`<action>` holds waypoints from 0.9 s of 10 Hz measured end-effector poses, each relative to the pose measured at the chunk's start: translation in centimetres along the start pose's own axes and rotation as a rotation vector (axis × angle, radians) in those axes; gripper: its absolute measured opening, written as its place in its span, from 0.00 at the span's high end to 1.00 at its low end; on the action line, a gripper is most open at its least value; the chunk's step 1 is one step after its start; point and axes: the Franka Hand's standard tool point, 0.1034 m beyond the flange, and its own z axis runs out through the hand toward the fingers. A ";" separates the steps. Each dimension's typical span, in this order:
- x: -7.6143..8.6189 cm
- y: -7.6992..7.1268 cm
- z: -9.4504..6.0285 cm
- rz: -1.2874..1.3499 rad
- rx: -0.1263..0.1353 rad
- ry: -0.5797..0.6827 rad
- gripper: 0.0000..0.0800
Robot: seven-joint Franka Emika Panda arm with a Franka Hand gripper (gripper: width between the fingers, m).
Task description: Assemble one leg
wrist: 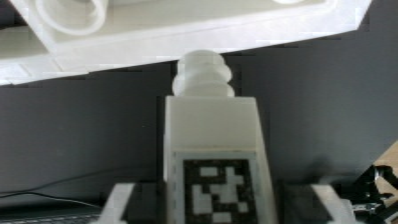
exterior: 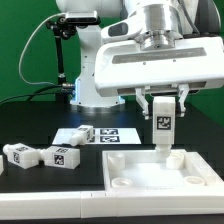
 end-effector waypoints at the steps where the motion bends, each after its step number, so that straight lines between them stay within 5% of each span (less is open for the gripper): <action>1: -0.8 -1.5 0.2 -0.015 0.012 -0.028 0.64; 4: -1.7 -4.7 0.5 -0.079 0.024 -0.051 0.64; 9: -1.8 -4.4 0.6 -0.080 0.020 -0.053 0.64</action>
Offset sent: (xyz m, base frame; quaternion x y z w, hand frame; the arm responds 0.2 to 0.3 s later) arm 0.0063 0.0146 -0.0027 -0.0716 0.0296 -0.0751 0.9942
